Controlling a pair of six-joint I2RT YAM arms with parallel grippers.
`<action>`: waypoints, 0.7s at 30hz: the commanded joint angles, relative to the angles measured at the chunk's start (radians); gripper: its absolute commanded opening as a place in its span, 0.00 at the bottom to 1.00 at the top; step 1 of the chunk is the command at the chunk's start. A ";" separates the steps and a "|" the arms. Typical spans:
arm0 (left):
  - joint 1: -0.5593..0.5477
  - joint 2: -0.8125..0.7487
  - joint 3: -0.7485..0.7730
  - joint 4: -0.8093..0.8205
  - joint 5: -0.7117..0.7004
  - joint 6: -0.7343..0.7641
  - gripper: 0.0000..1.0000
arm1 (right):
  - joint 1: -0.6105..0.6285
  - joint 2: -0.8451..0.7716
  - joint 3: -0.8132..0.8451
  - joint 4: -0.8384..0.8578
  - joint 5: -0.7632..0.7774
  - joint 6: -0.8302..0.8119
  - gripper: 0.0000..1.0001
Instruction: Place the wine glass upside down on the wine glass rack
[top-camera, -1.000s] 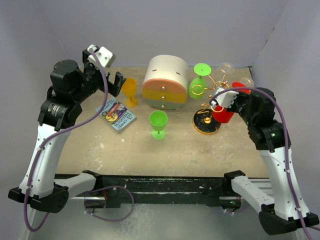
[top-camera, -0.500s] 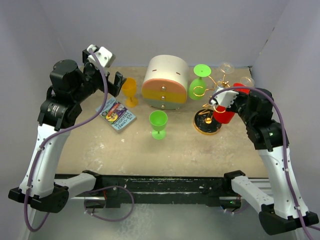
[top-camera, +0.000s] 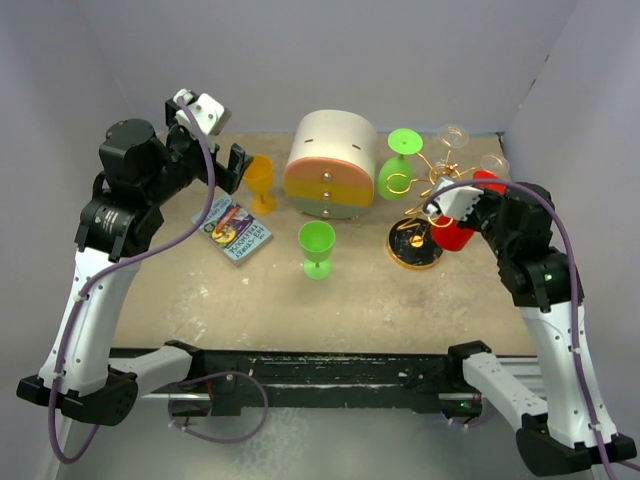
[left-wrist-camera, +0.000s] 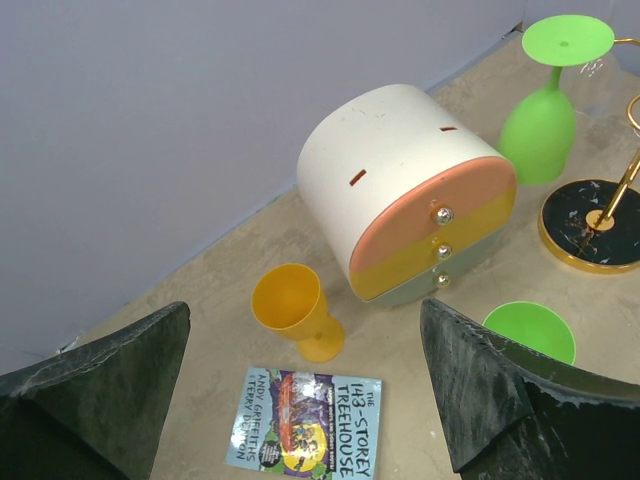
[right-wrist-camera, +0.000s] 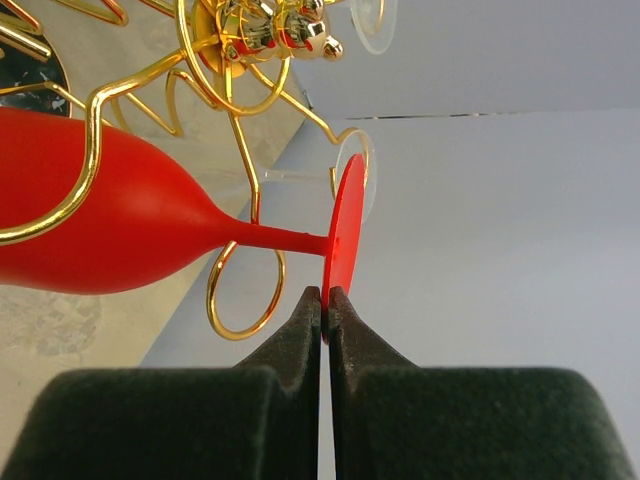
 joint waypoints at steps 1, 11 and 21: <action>0.006 -0.022 0.008 0.042 0.021 -0.028 0.99 | -0.011 -0.016 0.008 0.004 0.023 0.011 0.00; 0.007 -0.022 0.008 0.043 0.023 -0.028 0.99 | -0.036 -0.026 -0.006 -0.017 0.023 0.010 0.00; 0.007 -0.025 0.007 0.041 0.032 -0.028 0.99 | -0.066 -0.041 -0.037 -0.037 0.015 0.024 0.00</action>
